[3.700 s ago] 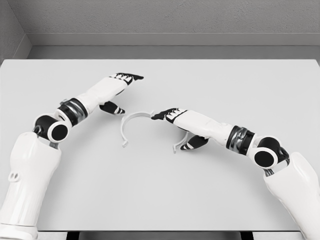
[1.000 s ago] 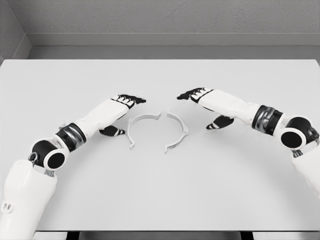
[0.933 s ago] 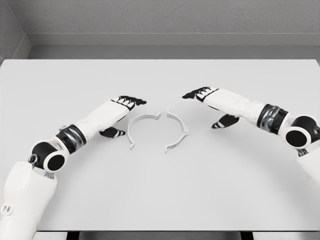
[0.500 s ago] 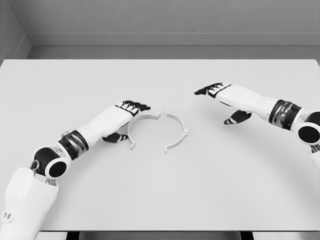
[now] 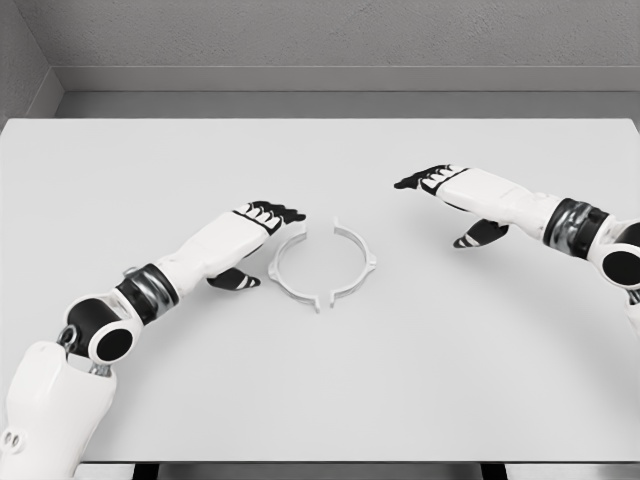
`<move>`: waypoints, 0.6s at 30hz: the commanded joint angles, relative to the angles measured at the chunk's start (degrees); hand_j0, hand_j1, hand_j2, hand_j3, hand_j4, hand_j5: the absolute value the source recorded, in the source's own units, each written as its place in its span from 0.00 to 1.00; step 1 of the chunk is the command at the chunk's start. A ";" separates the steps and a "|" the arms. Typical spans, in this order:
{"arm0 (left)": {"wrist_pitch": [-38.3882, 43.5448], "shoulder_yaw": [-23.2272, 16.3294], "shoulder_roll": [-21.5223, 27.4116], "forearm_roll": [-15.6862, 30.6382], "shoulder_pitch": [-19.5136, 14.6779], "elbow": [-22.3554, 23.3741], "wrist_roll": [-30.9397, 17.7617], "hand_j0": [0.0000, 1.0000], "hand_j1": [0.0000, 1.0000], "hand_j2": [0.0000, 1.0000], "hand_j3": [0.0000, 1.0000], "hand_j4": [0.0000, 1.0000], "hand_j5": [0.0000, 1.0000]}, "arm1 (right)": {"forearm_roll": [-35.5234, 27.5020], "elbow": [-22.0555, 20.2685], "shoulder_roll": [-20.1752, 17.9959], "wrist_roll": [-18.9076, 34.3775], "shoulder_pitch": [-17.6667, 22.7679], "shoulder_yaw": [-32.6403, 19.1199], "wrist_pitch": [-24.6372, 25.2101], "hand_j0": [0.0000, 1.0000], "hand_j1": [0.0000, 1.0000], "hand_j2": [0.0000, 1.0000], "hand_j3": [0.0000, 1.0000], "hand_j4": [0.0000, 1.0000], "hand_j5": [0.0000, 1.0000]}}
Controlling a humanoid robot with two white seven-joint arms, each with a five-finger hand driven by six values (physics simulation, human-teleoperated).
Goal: Assemble PVC drainage pipe clamps
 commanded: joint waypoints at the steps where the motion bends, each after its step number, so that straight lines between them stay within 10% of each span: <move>1: 0.11 0.05 0.04 0.25 0.00 -0.06 0.03 1.00 1.00 1.00 1.00 1.00 1.00 | -0.26 0.12 0.03 0.34 0.00 -0.69 0.18 1.00 1.00 1.00 1.00 1.00 1.00; 9: 0.20 -0.30 -0.31 0.07 -0.44 0.29 0.03 1.00 1.00 1.00 1.00 1.00 1.00 | -0.18 -1.55 3.72 4.76 1.85 -11.15 0.80 1.00 1.00 1.00 1.00 1.00 1.00; 18: 0.20 -1.44 -0.66 0.16 -0.53 0.29 0.03 1.00 1.00 1.00 1.00 1.00 1.00 | -0.09 -2.25 3.10 4.76 2.11 -10.71 0.71 1.00 1.00 1.00 1.00 1.00 1.00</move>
